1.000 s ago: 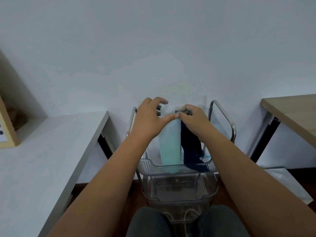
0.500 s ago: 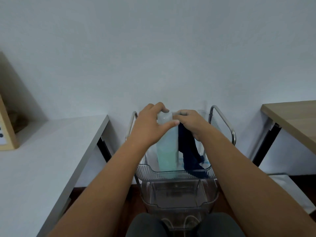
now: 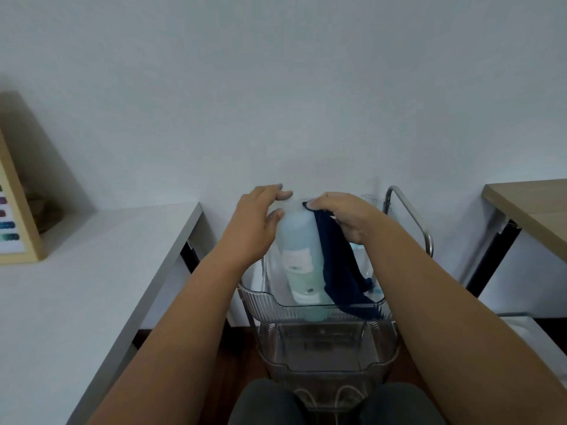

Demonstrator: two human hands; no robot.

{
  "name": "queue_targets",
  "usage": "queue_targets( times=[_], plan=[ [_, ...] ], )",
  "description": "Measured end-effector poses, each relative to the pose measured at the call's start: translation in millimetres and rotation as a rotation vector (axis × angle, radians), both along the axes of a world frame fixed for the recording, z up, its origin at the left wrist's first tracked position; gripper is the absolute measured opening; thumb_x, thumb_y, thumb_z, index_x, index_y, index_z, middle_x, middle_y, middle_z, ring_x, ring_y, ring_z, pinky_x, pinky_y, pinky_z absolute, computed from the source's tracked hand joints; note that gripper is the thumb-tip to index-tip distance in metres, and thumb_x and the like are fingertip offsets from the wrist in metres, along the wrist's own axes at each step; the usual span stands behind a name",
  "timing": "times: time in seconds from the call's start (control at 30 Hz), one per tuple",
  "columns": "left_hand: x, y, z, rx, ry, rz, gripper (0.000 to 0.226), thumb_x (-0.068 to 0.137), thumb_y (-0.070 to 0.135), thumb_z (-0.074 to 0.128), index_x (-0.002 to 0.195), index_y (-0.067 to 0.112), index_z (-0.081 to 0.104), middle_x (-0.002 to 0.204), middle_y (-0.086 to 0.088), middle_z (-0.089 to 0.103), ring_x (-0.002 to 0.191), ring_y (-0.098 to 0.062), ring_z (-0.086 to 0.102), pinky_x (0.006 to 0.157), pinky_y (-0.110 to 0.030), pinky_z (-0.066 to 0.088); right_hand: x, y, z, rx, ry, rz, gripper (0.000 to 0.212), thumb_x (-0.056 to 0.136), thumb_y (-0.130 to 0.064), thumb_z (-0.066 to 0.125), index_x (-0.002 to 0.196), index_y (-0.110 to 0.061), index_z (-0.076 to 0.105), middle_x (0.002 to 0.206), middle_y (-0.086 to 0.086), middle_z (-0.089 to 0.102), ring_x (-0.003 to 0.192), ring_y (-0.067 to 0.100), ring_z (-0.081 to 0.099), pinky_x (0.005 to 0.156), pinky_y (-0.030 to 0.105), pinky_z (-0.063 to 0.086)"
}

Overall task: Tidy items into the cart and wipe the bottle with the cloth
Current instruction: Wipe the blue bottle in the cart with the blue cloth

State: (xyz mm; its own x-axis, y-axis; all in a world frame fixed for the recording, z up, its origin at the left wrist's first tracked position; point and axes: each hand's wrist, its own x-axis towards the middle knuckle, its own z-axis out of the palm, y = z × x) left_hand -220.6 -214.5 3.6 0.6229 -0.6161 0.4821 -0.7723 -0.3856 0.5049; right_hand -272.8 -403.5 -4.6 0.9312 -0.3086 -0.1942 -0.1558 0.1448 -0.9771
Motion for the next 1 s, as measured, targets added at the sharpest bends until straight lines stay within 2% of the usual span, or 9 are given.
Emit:
queue_targets(
  times=[0.1, 0.23, 0.37, 0.53, 0.67, 0.73, 0.8, 0.9, 1.0],
  plan=[
    [-4.7, -0.2, -5.0, -0.110, 0.106, 0.021, 0.024, 0.094, 0.023, 0.061, 0.116, 0.032, 0.062, 0.115, 0.012, 0.060, 0.098, -0.002, 0.059, 0.086, -0.023, 0.050, -3.6, 2.4, -15.1, 0.026, -0.099, -0.039, 0.013, 0.075, -0.007, 0.073, 0.068, -0.014, 0.065, 0.076, 0.009, 0.070, 0.072, 0.024, 0.066, 0.071, 0.034, 0.053],
    [-3.8, -4.8, -5.1, -0.241, 0.172, 0.056, 0.009, 0.084, 0.038, 0.073, 0.090, 0.038, 0.067, 0.086, 0.024, 0.062, 0.070, 0.006, 0.058, 0.065, -0.008, 0.046, -5.3, 4.9, -17.7, -0.033, -0.138, -0.080, 0.008, 0.071, -0.008, 0.076, 0.070, -0.013, 0.070, 0.071, 0.008, 0.071, 0.064, 0.019, 0.067, 0.062, 0.031, 0.055],
    [-2.5, -8.6, -5.3, -0.267, 0.220, -0.098, 0.015, 0.083, 0.029, 0.074, 0.088, 0.041, 0.066, 0.102, 0.022, 0.068, 0.077, 0.004, 0.060, 0.077, -0.013, 0.049, 3.4, 3.5, -10.5, -0.066, -0.116, -0.120, 0.011, 0.071, -0.006, 0.073, 0.065, -0.013, 0.066, 0.068, 0.008, 0.068, 0.065, 0.021, 0.064, 0.064, 0.031, 0.053],
    [-0.2, -7.4, -3.9, -0.252, 0.280, -0.172, 0.018, 0.089, 0.012, 0.070, 0.092, 0.029, 0.066, 0.115, 0.013, 0.067, 0.087, -0.008, 0.061, 0.092, -0.035, 0.052, 8.9, -3.3, 0.6, 0.003, 0.003, -0.011, 0.005, 0.073, -0.006, 0.073, 0.073, -0.008, 0.068, 0.074, 0.014, 0.070, 0.066, 0.027, 0.065, 0.066, 0.035, 0.054],
    [-14.8, -7.2, -10.8, -0.138, 0.173, 0.009, 0.015, 0.095, 0.037, 0.060, 0.108, 0.032, 0.058, 0.121, 0.023, 0.059, 0.104, -0.001, 0.061, 0.101, -0.039, 0.046, -4.1, -0.7, -11.0, 0.144, -0.044, -0.025, 0.014, 0.079, -0.011, 0.072, 0.091, -0.005, 0.071, 0.085, 0.012, 0.074, 0.073, 0.025, 0.070, 0.068, 0.034, 0.056],
    [-31.9, -11.2, -25.4, -0.061, 0.027, 0.176, 0.045, 0.089, 0.058, 0.056, 0.126, 0.033, 0.046, 0.131, 0.016, 0.055, 0.118, -0.006, 0.053, 0.092, -0.028, 0.043, -13.8, 4.6, -25.3, 0.248, -0.114, -0.056, 0.010, 0.082, -0.013, 0.071, 0.091, -0.008, 0.068, 0.084, 0.010, 0.073, 0.077, 0.024, 0.069, 0.073, 0.036, 0.058],
    [-44.8, -17.3, -35.9, -0.058, 0.006, 0.243, 0.065, 0.083, 0.064, 0.060, 0.136, 0.036, 0.034, 0.141, 0.009, 0.049, 0.121, -0.008, 0.048, 0.086, -0.024, 0.038, -23.9, 11.9, -42.2, 0.338, -0.258, -0.142, 0.014, 0.084, -0.009, 0.069, 0.098, -0.012, 0.067, 0.091, 0.009, 0.071, 0.085, 0.024, 0.067, 0.079, 0.038, 0.055],
    [-44.0, -22.0, -39.9, -0.148, 0.087, 0.263, 0.068, 0.078, 0.061, 0.068, 0.131, 0.043, 0.029, 0.124, 0.009, 0.052, 0.099, -0.007, 0.051, 0.067, -0.016, 0.036, -37.1, 26.0, -64.8, 0.442, -0.467, -0.149, 0.033, 0.087, 0.000, 0.062, 0.115, -0.017, 0.065, 0.110, 0.004, 0.071, 0.096, 0.018, 0.068, 0.079, 0.030, 0.056],
    [-33.3, -21.7, -39.8, -0.240, 0.200, 0.280, 0.069, 0.069, 0.062, 0.073, 0.120, 0.053, 0.027, 0.113, 0.006, 0.057, 0.090, -0.011, 0.057, 0.059, -0.018, 0.037, -44.4, 40.9, -82.4, 0.164, -0.491, -0.120, 0.046, 0.091, 0.003, 0.055, 0.118, -0.033, 0.065, 0.120, -0.010, 0.068, 0.110, 0.007, 0.063, 0.085, 0.018, 0.051]
  ],
)
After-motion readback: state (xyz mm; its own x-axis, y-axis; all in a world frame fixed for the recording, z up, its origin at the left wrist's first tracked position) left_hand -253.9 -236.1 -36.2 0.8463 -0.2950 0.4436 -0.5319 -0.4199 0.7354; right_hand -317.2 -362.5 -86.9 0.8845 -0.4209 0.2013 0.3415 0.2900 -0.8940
